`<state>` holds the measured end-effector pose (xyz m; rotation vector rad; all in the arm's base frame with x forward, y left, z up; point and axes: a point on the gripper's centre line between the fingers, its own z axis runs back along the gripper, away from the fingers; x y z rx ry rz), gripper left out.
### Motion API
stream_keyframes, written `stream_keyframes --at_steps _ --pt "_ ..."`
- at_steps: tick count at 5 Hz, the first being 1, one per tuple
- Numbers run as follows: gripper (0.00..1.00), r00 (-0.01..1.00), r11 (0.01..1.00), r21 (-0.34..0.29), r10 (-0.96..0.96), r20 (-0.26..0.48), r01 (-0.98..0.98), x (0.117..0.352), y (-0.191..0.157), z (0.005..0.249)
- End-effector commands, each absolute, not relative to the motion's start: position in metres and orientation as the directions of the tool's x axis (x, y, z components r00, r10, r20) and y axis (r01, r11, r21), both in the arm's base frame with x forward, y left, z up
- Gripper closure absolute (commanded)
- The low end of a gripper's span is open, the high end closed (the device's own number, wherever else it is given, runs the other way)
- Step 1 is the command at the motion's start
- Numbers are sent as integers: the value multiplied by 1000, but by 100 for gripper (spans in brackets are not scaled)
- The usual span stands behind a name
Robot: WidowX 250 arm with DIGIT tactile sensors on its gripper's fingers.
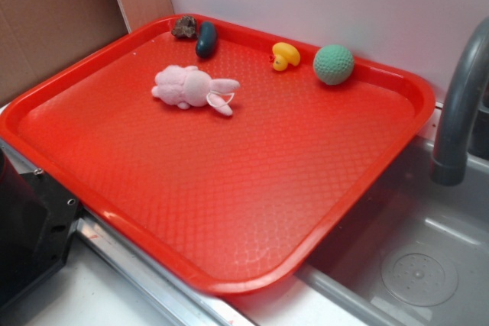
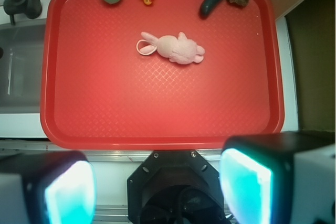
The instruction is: Grab the yellow duck.
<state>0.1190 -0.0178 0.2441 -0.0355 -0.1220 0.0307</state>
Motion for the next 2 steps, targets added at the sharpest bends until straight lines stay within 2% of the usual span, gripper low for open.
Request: stream_keyframes --at_steps 1,2 --pt "0 992 999 -37 33 121 -28 119 -18 244" --pt "0 985 994 98 30 168 -47 165 5 194"
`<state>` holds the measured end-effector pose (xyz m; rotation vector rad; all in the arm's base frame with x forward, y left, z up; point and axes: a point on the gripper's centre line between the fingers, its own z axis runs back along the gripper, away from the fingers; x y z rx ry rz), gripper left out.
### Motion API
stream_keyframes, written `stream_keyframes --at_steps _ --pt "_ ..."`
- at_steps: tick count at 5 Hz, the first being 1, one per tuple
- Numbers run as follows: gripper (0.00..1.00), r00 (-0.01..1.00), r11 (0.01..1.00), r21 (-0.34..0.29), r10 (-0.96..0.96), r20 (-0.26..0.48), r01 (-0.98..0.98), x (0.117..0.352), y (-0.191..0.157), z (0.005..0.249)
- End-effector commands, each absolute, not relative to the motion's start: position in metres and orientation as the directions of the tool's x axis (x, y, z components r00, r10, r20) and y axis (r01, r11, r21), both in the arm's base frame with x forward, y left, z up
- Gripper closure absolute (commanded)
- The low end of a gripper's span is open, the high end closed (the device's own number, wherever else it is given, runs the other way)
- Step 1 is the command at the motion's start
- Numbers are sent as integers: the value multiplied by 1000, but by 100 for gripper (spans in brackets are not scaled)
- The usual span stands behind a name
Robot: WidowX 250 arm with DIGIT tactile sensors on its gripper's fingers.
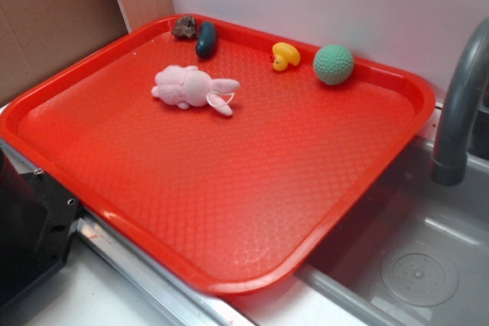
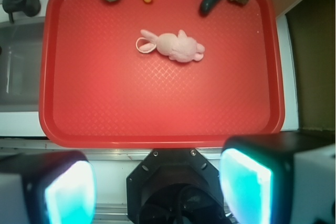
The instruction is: Grab the yellow duck.
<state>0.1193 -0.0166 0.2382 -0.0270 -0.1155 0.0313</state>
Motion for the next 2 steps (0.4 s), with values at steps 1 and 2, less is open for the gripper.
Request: stream_keyframes --at_steps 1,2 --pt "0 983 997 75 10 183 -24 210 16 156" --pt "0 970 998 40 -47 241 38 243 21 133"
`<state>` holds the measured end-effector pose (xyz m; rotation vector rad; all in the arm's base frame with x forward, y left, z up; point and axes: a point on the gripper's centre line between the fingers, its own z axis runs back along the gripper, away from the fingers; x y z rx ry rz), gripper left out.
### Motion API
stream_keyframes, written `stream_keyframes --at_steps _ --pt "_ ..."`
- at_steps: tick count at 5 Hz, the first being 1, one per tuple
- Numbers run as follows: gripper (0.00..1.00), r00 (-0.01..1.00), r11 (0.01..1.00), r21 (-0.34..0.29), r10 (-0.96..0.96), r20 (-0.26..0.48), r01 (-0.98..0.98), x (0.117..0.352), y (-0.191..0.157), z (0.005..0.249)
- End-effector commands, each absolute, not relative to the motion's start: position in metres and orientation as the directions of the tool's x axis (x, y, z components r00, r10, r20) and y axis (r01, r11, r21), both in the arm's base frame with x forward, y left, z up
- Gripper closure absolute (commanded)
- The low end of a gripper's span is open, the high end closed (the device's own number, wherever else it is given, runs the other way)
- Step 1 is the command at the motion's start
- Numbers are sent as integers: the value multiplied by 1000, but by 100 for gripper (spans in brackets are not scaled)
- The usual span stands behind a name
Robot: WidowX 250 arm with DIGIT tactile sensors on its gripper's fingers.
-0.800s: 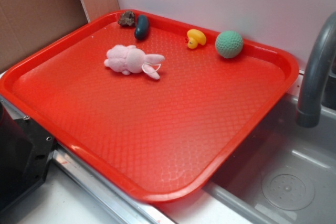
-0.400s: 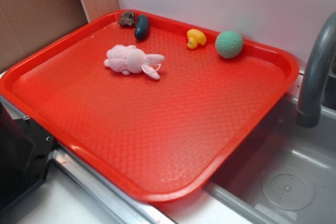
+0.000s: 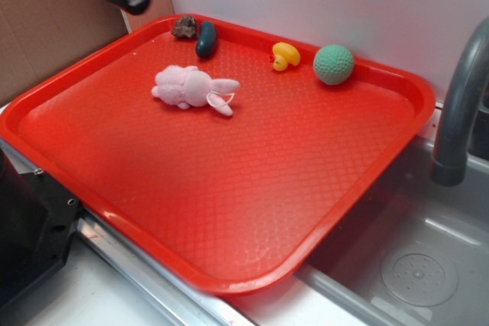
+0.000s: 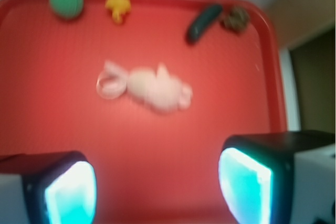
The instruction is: Grab the yellow duck.
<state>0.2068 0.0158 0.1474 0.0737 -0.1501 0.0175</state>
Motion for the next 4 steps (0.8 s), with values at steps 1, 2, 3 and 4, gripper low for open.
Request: stream_keyframes --at_steps 1,2,3,4 --pt "0 970 996 26 -90 224 86 287 25 95" --pt "0 965 989 43 -150 216 144 309 10 72" --pt "0 959 981 104 -183 216 164 328 1 59" --pt "0 960 978 111 -198 196 179 354 -2 35"
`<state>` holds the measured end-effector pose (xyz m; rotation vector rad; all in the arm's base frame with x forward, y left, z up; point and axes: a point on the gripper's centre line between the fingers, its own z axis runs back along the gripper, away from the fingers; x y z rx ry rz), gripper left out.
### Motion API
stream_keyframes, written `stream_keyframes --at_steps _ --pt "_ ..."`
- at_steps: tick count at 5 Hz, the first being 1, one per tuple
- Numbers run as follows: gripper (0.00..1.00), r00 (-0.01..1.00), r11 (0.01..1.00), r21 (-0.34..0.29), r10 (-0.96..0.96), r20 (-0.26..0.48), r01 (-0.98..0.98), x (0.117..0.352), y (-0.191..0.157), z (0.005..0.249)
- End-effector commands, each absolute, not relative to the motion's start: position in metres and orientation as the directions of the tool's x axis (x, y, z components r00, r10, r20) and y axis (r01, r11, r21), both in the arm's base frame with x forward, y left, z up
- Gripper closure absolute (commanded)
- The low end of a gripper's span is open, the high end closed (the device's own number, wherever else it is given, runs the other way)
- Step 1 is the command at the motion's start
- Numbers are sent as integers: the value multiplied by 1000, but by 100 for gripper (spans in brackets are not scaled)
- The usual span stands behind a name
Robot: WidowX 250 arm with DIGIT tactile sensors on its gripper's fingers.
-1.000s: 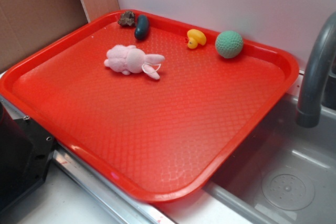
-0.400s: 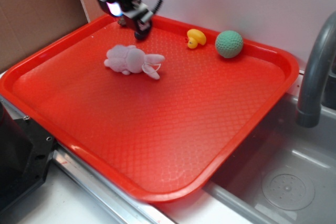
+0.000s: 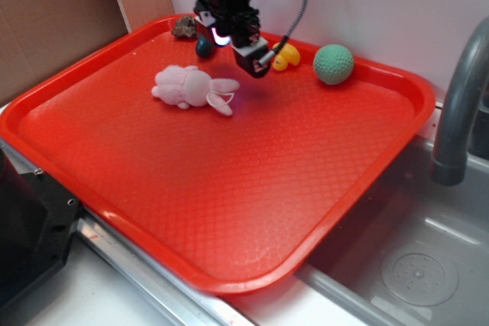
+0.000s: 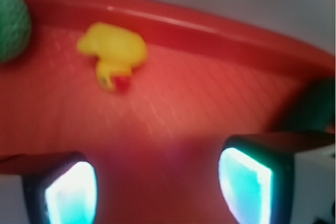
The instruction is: Grab the yellow duck.
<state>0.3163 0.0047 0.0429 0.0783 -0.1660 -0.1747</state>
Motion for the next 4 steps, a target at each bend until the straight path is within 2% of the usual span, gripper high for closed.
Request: stream_keyframes --at_steps 1,2,3,4 --pt "0 955 975 101 -214 206 197 368 -12 25" --pt "0 952 980 73 -198 233 186 375 -14 23" --pt "100 956 982 62 -188 226 178 371 -16 21" --pt "100 957 983 62 -185 222 175 358 -17 32"
